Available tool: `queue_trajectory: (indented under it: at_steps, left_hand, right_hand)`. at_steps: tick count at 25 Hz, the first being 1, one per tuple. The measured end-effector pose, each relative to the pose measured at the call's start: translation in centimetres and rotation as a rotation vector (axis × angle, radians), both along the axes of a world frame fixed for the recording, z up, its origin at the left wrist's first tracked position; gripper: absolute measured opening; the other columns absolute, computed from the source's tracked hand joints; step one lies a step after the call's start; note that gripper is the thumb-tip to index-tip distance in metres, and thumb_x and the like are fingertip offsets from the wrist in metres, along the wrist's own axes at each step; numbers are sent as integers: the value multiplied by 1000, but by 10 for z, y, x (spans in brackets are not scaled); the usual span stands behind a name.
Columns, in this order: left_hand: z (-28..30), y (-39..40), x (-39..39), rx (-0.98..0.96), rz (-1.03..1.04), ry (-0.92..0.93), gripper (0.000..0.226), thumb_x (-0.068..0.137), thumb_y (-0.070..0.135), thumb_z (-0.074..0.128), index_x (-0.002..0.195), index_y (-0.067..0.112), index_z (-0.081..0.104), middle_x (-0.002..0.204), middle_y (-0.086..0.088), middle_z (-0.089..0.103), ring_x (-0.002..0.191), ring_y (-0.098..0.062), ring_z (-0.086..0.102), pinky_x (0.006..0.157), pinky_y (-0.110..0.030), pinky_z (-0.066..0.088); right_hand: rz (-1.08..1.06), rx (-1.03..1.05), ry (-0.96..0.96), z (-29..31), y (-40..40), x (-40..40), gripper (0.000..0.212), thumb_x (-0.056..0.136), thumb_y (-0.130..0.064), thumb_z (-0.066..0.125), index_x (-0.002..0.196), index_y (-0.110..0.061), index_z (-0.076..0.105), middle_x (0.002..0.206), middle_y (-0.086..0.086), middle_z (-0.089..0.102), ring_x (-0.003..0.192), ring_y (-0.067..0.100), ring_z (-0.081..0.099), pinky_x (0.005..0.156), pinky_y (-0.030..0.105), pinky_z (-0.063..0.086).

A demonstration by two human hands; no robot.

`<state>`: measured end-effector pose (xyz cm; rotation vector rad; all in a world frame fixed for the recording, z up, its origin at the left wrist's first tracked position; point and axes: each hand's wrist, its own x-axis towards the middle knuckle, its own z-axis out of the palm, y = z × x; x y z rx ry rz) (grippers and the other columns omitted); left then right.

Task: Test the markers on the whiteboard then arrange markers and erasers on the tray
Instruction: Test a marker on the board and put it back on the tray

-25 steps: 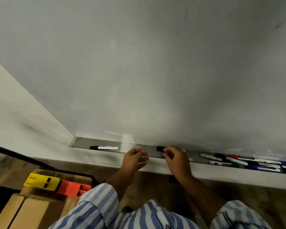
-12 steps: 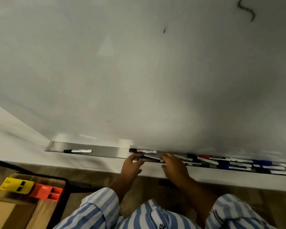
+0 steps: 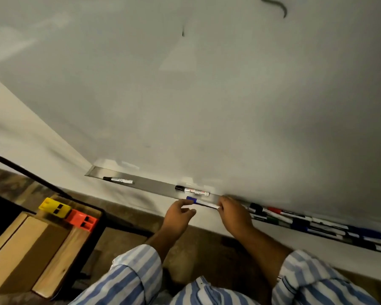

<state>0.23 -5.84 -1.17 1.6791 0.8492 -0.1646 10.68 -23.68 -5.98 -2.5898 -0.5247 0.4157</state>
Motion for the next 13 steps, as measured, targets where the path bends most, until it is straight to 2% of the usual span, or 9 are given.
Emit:
queue_trajectory:
  at_steps: [2,4,6,9,11,13]
  left_hand:
    - [3,-4,-4,61,-38,-14,35,101,20,70,134,29,62,139,0,63,124,-20,63,106,-42,57]
    - [5,-2,-7,205,-99,-53,39,100,19,71,136,28,61,144,4,59,131,-14,56,109,-36,52]
    - [9,2,-8,429,-193,-125,45,99,22,73,141,30,58,148,7,56,136,-14,52,115,-36,47]
    - [15,11,-4,801,-439,-217,54,98,34,73,148,34,53,155,9,50,143,-14,44,121,-37,41]
    - [21,22,2,947,-590,-274,48,99,38,69,145,33,56,149,7,57,139,-18,50,117,-38,43]
    - [27,31,4,934,-641,-376,35,101,34,65,136,28,66,129,3,68,120,-23,63,100,-34,48]
  right_hand:
    - [-22,42,4,4,-3,2,5,101,-31,65,99,-29,61,104,-2,69,97,26,67,75,36,51]
    - [-35,129,-16,9,-4,0,3,100,-26,68,102,-29,67,102,-3,70,94,23,68,77,36,56]
    - [-40,232,-57,17,-3,-8,9,100,-22,70,108,-25,72,103,-4,70,93,18,66,79,33,57]
    - [-66,348,-60,34,0,-22,13,100,-17,71,111,-24,74,102,-6,69,91,13,65,78,24,53]
    - [-124,472,-32,50,4,-31,15,99,-15,72,107,-27,73,102,-5,71,91,10,67,77,18,51]
    - [-233,630,38,69,10,-43,17,100,-13,71,102,-30,72,103,-3,73,94,9,68,78,13,52]
